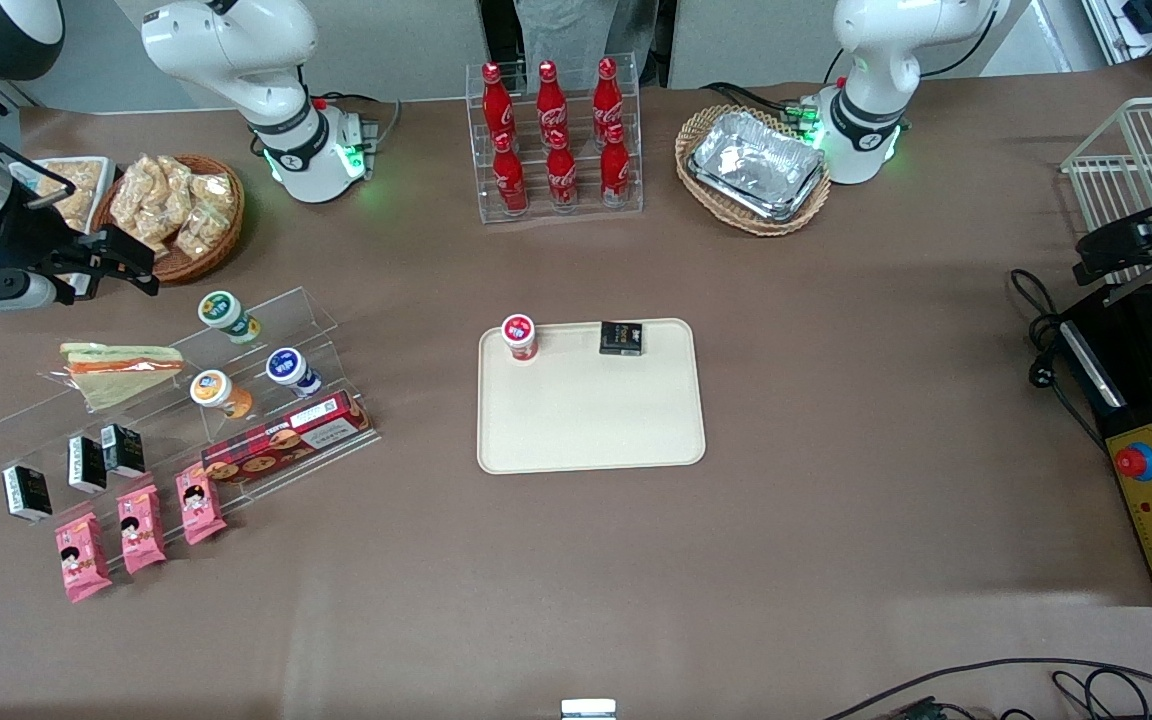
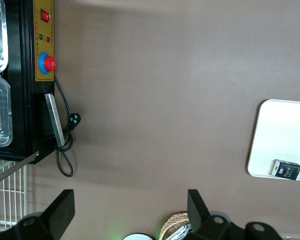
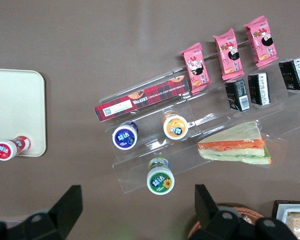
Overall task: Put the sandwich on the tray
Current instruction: 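Move the right gripper from rest toward the acrylic rack, then lower the open right gripper over the bagged sandwich in the rack, then close the right gripper on the bagged sandwich's top edge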
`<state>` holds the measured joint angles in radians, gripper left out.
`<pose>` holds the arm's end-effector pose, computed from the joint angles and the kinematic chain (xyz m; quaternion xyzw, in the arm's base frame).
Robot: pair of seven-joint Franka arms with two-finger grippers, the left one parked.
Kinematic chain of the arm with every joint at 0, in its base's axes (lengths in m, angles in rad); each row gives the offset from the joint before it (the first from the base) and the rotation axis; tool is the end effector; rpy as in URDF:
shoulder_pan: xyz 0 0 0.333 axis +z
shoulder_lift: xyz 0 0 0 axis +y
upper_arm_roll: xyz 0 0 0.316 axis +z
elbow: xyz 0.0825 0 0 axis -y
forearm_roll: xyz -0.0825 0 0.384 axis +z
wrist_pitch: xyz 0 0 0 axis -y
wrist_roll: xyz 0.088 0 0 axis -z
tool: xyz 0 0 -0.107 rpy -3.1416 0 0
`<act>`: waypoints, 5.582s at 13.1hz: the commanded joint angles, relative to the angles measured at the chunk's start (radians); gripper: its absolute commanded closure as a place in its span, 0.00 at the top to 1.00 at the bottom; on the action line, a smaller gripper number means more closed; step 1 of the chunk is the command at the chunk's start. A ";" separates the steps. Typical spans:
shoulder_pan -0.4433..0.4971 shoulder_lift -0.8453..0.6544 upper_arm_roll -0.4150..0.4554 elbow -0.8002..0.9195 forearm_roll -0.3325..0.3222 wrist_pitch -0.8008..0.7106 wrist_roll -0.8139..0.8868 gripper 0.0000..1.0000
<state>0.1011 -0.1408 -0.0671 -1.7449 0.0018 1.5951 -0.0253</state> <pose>0.5108 0.0152 0.6192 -0.9995 -0.0300 0.0047 0.0056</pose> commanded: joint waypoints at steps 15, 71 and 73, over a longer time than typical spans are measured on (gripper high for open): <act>-0.021 0.089 -0.078 0.116 0.026 -0.018 0.042 1.00; -0.138 0.092 -0.269 -0.582 -0.085 0.801 1.059 1.00; -0.138 0.092 -0.267 -0.584 -0.078 0.799 1.059 1.00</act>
<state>-0.0379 -0.0403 -0.3391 -2.3177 -0.0578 2.3830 1.0044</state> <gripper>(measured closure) 0.000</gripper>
